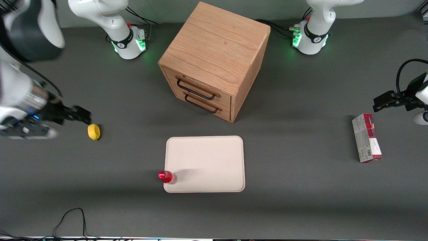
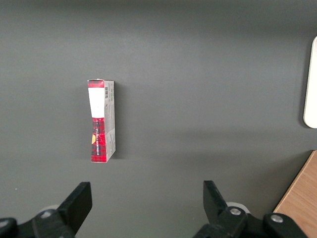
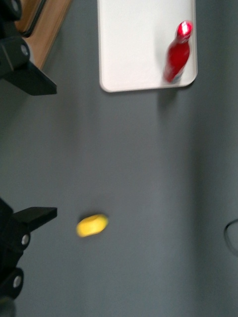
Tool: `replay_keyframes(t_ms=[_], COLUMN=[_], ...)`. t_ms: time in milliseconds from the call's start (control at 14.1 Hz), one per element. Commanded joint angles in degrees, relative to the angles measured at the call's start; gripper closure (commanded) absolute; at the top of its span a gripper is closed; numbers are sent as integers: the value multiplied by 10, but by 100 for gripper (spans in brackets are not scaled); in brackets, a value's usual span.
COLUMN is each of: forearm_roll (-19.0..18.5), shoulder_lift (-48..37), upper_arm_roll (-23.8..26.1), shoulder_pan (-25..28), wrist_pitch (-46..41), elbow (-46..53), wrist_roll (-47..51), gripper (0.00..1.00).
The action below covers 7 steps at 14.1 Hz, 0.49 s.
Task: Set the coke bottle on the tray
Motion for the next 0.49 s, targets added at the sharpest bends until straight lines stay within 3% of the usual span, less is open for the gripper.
replay_keyframes(t_ms=[0, 424], forearm_roll=[13, 8], shoulder_lift=[-98, -151], upper_arm_roll=[-18, -19], shoulder_pan=[9, 8], wrist_pitch=[-16, -29], elbow=[-82, -123], wrist_roll=[-10, -9], gripper=[0, 0])
